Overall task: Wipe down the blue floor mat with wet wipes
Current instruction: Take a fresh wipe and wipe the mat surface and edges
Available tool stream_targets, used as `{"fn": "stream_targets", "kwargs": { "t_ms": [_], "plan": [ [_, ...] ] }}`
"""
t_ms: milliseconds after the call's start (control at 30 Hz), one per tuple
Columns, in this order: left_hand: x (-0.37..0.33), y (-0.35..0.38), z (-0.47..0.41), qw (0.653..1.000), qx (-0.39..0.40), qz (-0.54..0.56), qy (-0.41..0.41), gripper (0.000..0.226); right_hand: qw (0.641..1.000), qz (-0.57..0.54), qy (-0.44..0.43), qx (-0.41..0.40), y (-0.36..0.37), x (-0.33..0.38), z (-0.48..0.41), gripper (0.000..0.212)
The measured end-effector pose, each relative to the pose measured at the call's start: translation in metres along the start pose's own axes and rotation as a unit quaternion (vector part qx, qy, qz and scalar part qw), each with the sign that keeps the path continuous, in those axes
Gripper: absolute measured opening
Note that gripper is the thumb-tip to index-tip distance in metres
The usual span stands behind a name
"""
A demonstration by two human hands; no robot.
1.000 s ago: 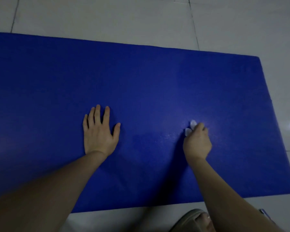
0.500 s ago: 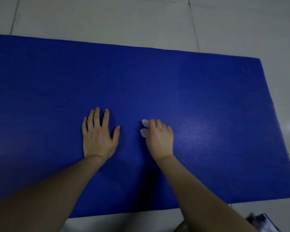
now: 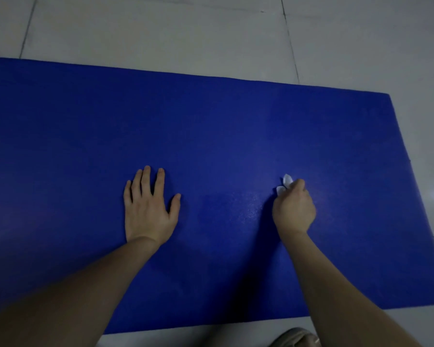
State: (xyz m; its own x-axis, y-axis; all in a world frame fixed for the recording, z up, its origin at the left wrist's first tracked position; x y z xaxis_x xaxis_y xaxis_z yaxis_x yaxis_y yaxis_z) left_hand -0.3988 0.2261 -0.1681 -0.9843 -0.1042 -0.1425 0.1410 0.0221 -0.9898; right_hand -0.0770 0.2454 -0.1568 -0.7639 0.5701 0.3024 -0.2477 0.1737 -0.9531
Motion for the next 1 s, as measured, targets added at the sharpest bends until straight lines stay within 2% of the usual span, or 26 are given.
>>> {"fn": "stream_targets", "kwargs": {
  "t_ms": [67,167,367,433,500,633,700,800,900,1000],
  "plan": [
    [0.0,0.001,0.0,1.0,0.0,-0.002,0.0,0.075,1.0,-0.007,0.0,0.02,0.003,0.018,0.007,0.026],
    [-0.001,0.0,-0.001,1.0,0.001,0.0,0.001,0.075,0.998,0.0,-0.054,0.041,0.013,0.05,0.025,0.027],
    [-0.002,-0.001,-0.001,1.0,0.0,-0.002,0.0,0.074,0.963,-0.013,-0.264,0.051,0.041,0.124,0.09,0.021],
    [-0.003,-0.002,0.0,1.0,-0.002,0.0,0.002,0.074,0.943,-0.001,-0.33,0.051,0.041,0.134,0.099,0.024],
    [-0.003,-0.002,0.0,1.0,-0.002,-0.002,0.004,0.075,0.931,0.019,-0.361,0.038,0.04,0.13,0.089,0.028],
    [-0.002,-0.003,-0.001,1.0,0.011,-0.001,0.006,0.076,0.958,0.051,-0.282,0.01,0.025,0.086,0.032,0.028],
    [-0.003,-0.003,-0.002,1.0,0.018,-0.002,0.007,0.077,0.974,0.082,-0.21,0.038,0.01,0.047,0.0,0.026],
    [0.0,-0.011,-0.013,0.998,0.03,-0.039,0.039,0.079,0.99,0.098,-0.095,0.034,-0.014,-0.007,-0.04,0.028],
    [0.011,-0.028,-0.04,0.992,0.065,-0.067,0.09,0.086,0.993,0.106,-0.006,0.059,-0.021,-0.012,-0.053,0.031],
    [0.013,-0.045,-0.073,0.98,0.138,-0.071,0.121,0.101,0.995,0.066,0.005,0.074,-0.011,0.017,-0.04,0.025]
  ]
}}
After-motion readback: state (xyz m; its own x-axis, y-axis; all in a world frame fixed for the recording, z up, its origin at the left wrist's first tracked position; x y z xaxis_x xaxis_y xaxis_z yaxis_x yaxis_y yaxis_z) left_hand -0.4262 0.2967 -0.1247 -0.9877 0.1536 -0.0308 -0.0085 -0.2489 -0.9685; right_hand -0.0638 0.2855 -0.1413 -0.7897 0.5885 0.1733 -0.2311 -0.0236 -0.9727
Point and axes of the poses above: each hand's wrist, its own z-axis away from the middle knuckle, its own y-axis out of the palm, x = y × z, the point moved 2 cm from there along -z, towards the middle knuckle, and after that the axes turned 5 degrees about -x, right-handed, at the moved point
